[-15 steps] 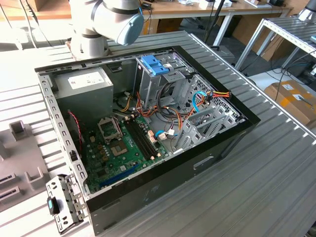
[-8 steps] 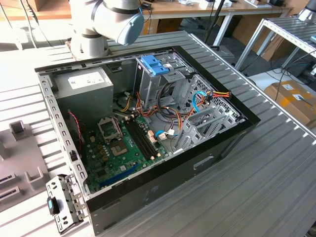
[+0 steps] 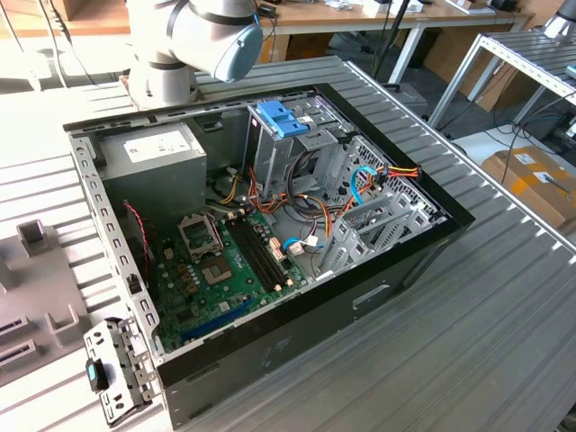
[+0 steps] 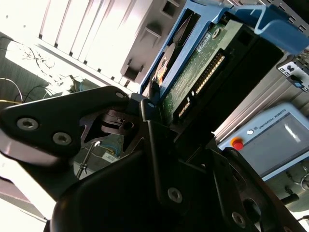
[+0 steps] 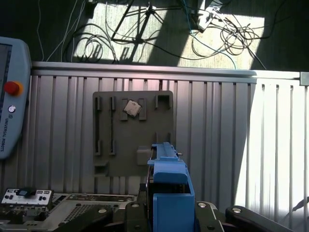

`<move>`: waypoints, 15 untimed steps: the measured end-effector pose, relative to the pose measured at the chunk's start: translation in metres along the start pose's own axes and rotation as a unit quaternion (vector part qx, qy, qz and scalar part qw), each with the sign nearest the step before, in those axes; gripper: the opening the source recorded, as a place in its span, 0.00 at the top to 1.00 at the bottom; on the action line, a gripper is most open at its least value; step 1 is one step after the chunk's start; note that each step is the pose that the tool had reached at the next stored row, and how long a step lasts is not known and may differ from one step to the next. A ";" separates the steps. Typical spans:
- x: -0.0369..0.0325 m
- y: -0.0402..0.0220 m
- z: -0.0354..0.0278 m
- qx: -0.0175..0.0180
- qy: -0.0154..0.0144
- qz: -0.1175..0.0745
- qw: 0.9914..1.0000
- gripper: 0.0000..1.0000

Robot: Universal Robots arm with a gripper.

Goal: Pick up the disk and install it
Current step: 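Pick up the disk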

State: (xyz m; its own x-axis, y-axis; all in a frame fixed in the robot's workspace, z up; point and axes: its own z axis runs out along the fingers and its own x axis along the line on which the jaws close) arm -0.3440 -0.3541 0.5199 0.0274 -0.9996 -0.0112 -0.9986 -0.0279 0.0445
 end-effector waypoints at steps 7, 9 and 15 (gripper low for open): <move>0.0015 -0.0074 -0.0004 0.000 0.000 0.000 1.000 0.64; 0.0019 -0.0086 -0.0004 0.000 0.000 0.000 1.000 0.64; 0.0036 -0.0131 -0.0006 0.000 0.000 0.000 1.000 0.64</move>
State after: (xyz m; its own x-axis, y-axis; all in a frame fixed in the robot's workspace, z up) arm -0.3308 -0.3573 0.5199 0.0275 -0.9996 -0.0111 -0.9986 -0.0280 0.0446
